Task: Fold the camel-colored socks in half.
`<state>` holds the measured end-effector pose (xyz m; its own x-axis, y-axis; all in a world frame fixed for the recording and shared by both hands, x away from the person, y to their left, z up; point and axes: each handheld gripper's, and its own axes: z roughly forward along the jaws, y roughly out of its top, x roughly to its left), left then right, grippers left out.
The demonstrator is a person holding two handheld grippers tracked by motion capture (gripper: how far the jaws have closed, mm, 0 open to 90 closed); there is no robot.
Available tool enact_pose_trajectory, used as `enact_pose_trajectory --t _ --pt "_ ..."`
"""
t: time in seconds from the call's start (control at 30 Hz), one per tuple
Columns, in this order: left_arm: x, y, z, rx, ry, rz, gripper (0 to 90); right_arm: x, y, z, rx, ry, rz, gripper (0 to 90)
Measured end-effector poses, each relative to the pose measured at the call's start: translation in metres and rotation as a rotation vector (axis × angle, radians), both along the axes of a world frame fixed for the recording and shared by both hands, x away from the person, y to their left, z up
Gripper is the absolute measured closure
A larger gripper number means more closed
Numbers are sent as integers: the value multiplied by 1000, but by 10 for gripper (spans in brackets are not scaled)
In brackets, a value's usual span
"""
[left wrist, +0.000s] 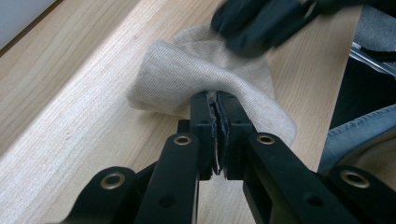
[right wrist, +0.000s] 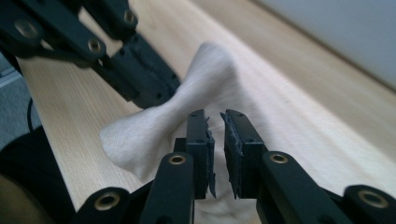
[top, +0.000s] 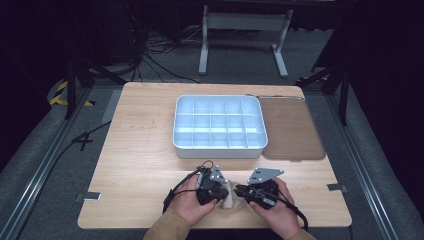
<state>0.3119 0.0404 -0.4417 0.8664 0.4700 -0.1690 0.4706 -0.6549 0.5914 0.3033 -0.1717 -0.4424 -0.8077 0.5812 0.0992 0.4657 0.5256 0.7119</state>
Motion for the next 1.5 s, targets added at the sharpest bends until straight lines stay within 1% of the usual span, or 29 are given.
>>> enact_pose_trajectory --t 0.07,0.1,0.17,0.2,0.23,0.27,0.33,0.4,0.47,0.57,0.6,0.63,0.7,0.73,0.77,0.8,0.93,0.97,1.0,1.1,1.2,1.27,1.3,1.33,1.37,1.4,1.43,1.47,1.5 --pt "0 0 0 -4 4 3 861 1 -12 6 10 5 -39 819" --pt "0 0 0 -3 5 4 860 3 -18 7 -2 24 -60 824" --pt "0 0 0 -3 3 4 860 6 -26 5 -46 60 -102 828" --pt "0 0 0 -4 3 3 859 8 -29 2 -76 86 -115 830" --pt "0 0 0 -5 3 3 859 9 -31 -2 -93 109 -123 832" --pt "0 0 0 -5 0 0 859 10 -31 -6 -92 137 -117 831" --pt "0 -1 1 -5 -2 -2 859 11 -27 -13 -99 171 -92 833" --pt "0 -1 1 -10 -2 3 860 11 -24 -16 -112 170 -81 836" --pt "0 -1 1 -18 -3 6 867 10 -20 -17 -106 174 -75 834" --pt "0 -1 2 -18 -8 -1 874 9 -17 -18 -103 166 -65 828" --pt "-1 -3 2 -26 -9 3 875 8 -16 -18 -101 168 -64 828" --pt "-1 -4 2 -30 -20 -8 875 8 -15 -19 -99 167 -60 826" --pt "-2 -7 3 -40 -24 -8 876 7 -12 -20 -95 162 -57 825" --pt "-1 -8 3 -33 -27 -20 875 7 -11 -20 -92 163 -54 826" --pt "-2 -10 2 -39 -31 -20 876 7 -11 -20 -91 161 -53 826" --pt "-1 -11 1 -33 -33 -30 876 7 -11 -20 -89 158 -51 826" --pt "0 -18 -5 -45 -43 -30 875 6 -9 -21 -84 153 -46 824" --pt "2 -19 -7 -43 -38 -39 875 6 -9 -21 -82 152 -46 818" --pt "2 -21 -10 -53 -44 -39 874 6 -10 -21 -84 150 -44 811" --pt "1 -22 -10 -51 -50 -41 875 6 -11 -20 -84 154 -47 803" --pt "1 -22 -10 -51 -51 -43 873 6 -15 -15 -64 140 -58 806" --pt "1 -22 -10 -44 -57 -50 871 5 -16 -7 -47 104 -62 816" --pt "1 -22 -9 -41 -54 -46 870 4 -16 -4 -33 96 -62 819" --pt "1 -22 -10 -45 -58 -46 867 3 -14 0 -14 68 -52 819" --pt "0 -22 -9 -42 -64 -45 866 2 -12 2 1 52 -40 818" --pt "0 -23 -10 -47 -63 -39 864 2 -8 6 39 17 -14 819" --pt "0 -22 -9 -43 -65 -43 862 2 -4 8 49 -9 -6 823" --pt "0 -22 -8 -38 -60 -45 858 2 0 9 47 -23 0 829" --pt "-1 -22 -8 -43 -56 -42 855 3 3 9 44 -36 3 833"
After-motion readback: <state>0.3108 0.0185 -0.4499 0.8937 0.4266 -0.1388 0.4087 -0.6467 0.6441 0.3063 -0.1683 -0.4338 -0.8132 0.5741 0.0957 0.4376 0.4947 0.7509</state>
